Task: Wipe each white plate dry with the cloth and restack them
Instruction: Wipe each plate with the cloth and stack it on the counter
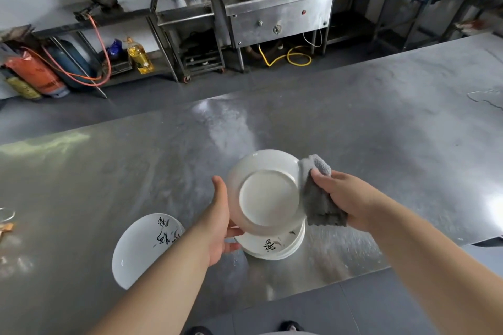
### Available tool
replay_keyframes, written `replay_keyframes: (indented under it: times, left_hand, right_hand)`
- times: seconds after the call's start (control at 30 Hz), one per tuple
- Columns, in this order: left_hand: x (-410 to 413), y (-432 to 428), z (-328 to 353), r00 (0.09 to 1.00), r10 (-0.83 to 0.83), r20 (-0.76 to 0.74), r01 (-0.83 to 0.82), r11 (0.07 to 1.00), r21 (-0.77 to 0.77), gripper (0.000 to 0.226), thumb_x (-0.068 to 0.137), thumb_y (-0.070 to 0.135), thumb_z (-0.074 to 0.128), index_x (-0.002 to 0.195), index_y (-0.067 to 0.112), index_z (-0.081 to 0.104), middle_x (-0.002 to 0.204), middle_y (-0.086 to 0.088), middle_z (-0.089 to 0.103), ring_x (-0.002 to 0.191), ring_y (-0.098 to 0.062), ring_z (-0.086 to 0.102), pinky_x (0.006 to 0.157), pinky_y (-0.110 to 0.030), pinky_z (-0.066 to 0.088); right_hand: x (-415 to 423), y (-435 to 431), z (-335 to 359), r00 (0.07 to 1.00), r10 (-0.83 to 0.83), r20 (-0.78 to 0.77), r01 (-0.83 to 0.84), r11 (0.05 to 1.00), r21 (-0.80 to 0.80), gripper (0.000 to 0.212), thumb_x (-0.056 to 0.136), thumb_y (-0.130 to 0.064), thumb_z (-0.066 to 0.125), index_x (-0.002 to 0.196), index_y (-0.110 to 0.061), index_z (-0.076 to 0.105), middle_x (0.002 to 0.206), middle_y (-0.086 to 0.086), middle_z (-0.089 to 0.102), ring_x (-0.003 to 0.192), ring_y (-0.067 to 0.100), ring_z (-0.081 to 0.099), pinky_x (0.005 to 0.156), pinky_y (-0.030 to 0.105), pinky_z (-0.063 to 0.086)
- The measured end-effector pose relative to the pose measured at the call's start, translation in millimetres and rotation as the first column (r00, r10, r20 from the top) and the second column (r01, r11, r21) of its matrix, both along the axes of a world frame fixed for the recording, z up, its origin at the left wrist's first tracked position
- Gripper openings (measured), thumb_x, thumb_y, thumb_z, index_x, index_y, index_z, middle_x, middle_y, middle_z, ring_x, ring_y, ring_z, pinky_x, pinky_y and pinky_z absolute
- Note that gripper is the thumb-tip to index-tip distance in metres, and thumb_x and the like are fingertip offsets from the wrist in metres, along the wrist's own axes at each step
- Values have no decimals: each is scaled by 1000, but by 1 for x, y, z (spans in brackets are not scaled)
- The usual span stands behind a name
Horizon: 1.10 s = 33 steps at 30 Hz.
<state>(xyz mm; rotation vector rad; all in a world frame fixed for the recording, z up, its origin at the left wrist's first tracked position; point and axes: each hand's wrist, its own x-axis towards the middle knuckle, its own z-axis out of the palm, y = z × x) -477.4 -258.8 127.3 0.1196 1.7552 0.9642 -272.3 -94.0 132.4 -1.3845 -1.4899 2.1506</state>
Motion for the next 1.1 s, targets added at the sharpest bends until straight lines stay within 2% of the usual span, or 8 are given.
replay_keyframes:
  times: [0.13,0.27,0.33,0.5,0.67,0.77,0.97,1.1]
  left_hand:
    - [-9,11,4,965,91,244,-134,977,167,88,91,89,23,145,27,56,151,-15,54,146,-35,44,125,-51,29]
    - [-11,9,-19,992,89,-86,-59,951,304,39,111,27,52,149,37,51,136,1,70,121,-13,66,111,-38,46]
    - [-7,6,-37,948,37,-317,43,969,243,38,106,35,50,138,56,49,136,6,68,120,-10,66,102,-37,51]
    - [-3,-2,-88,900,-61,-432,135,981,142,42,103,49,42,142,62,36,164,-3,41,152,-33,36,124,-56,31]
    - [-5,-15,-120,888,-29,-458,127,975,183,48,98,57,45,146,52,44,133,21,66,120,1,63,107,-37,51]
    - [-3,-16,-128,896,-5,-445,112,970,215,54,98,54,44,150,42,45,126,21,69,111,9,64,106,-43,53]
    - [-5,-11,-129,895,-52,-442,164,962,219,45,102,46,45,148,48,42,124,16,70,114,-2,66,101,-41,54]
    - [-15,-14,-124,884,-110,-455,205,964,166,51,105,50,45,155,49,34,152,10,57,137,-15,57,113,-38,45]
  right_hand:
    - [-10,-3,4,999,-36,-11,38,986,165,51,103,-57,53,96,-13,77,84,26,75,75,42,72,65,47,51]
    - [-16,-12,-19,994,-24,109,-36,858,512,17,100,-32,63,88,-21,65,57,0,63,41,19,53,42,27,42]
    - [-21,-19,-35,980,-72,188,-55,803,593,12,96,-20,62,86,-27,60,66,-6,63,48,14,53,51,27,45]
    - [-33,-47,-69,979,-113,167,-19,773,634,22,96,-14,50,81,-30,52,77,-12,58,68,3,50,60,13,39]
    - [-43,-61,-84,994,-74,86,-11,691,723,22,97,-8,50,89,-27,57,97,-14,59,91,10,54,75,16,43]
    - [-45,-62,-87,994,-65,83,-22,644,764,26,96,0,47,83,-22,51,90,-7,56,85,21,50,74,30,45]
    - [-41,-49,-85,965,-232,127,87,733,675,24,98,-11,47,81,-27,50,70,-10,54,63,9,42,55,17,37]
    - [-56,-46,-59,958,-274,86,141,709,691,27,101,-16,46,86,-36,56,69,-12,61,61,7,50,57,20,42]
